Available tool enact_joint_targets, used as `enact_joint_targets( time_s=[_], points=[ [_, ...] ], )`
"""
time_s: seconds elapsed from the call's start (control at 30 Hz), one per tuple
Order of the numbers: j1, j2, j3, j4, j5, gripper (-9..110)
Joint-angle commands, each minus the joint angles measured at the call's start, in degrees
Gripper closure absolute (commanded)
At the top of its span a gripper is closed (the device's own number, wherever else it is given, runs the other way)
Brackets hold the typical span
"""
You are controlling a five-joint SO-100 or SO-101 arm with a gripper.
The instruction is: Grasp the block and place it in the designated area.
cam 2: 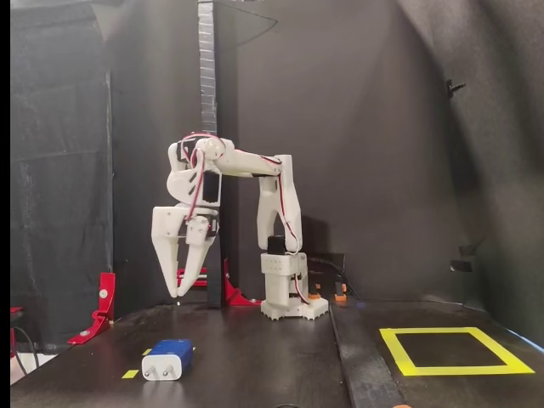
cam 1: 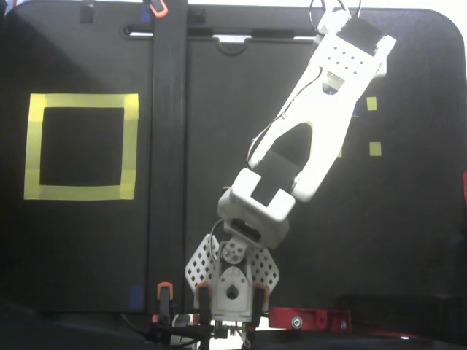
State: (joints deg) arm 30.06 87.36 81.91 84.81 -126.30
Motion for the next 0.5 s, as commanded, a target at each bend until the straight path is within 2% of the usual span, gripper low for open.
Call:
enact_joint_targets(
  time_s=[0.0,0.27,0.47],
  points=[
    [0.4,0.4,-2.2,-0.9,-1.8,101],
    [1.5,0.4,-2.2,-1.3,-2.0,97],
    [3.2,0.4,-2.2,-1.6,-3.5,70]
  ],
)
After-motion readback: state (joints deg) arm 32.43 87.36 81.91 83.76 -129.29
